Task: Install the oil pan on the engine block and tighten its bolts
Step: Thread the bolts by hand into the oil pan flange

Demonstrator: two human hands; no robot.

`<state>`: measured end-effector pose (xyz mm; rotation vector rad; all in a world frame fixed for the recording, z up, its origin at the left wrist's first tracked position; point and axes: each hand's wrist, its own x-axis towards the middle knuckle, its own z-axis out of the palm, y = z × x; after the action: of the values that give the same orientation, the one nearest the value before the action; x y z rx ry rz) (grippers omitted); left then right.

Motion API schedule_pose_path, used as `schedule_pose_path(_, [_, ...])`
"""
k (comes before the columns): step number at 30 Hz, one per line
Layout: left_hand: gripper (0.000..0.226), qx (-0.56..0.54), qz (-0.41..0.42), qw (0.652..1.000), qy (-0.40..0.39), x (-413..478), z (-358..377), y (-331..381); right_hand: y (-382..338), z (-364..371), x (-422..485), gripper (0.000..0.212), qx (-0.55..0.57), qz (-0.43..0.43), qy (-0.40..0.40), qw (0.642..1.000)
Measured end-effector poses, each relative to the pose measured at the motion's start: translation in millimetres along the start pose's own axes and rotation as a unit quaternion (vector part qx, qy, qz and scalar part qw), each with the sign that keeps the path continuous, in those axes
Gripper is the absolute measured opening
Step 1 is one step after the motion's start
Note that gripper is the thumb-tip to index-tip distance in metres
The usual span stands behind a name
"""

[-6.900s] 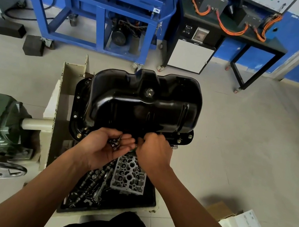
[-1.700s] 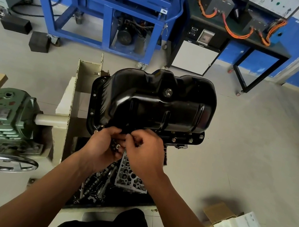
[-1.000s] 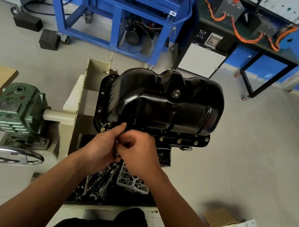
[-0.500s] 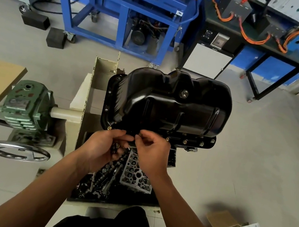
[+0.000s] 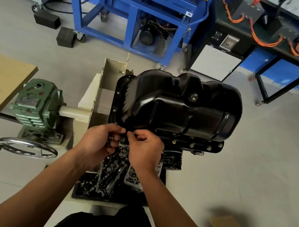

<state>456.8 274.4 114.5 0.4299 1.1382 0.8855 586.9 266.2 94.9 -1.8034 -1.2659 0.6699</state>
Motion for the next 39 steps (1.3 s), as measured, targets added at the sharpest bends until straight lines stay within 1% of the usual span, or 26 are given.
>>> schedule_pose_path(2, [0.01, -0.001, 0.002, 1.0, 0.0, 1, 0, -1, 0, 1, 2, 0.007, 0.018, 0.025, -0.017, 0.999])
schedule_pose_path(6, [0.008, -0.005, 0.003, 1.0, 0.0, 2, 1, -2, 2, -3, 5, 0.008, 0.039, 0.034, -0.035, 0.998])
schedule_pose_path(12, [0.009, -0.013, -0.004, 1.0, 0.005, 4, 1, -2, 5, -1, 7, 0.008, 0.053, 0.046, -0.03, 0.997])
schedule_pose_path(17, [0.011, -0.014, -0.002, 1.0, 0.008, 3, 1, -2, 6, -3, 9, 0.013, 0.035, 0.039, -0.036, 0.998])
schedule_pose_path(27, [0.008, -0.009, -0.001, 1.0, -0.003, 3, 1, -1, 5, -5, 4, 0.022, 0.014, -0.001, -0.014, 1.0])
schedule_pose_path(32, [0.011, -0.006, 0.001, 1.0, -0.006, 2, 1, -1, 9, -10, 0, 0.018, 0.018, -0.036, -0.002, 0.999])
schedule_pose_path(36, [0.011, -0.01, -0.002, 1.0, -0.007, 2, 0, -2, 12, -9, -2, 0.012, 0.023, -0.075, -0.008, 0.997])
schedule_pose_path(39, [0.012, -0.01, -0.004, 1.0, -0.007, 3, 0, -1, 12, -7, -2, 0.016, 0.003, -0.102, -0.011, 0.995])
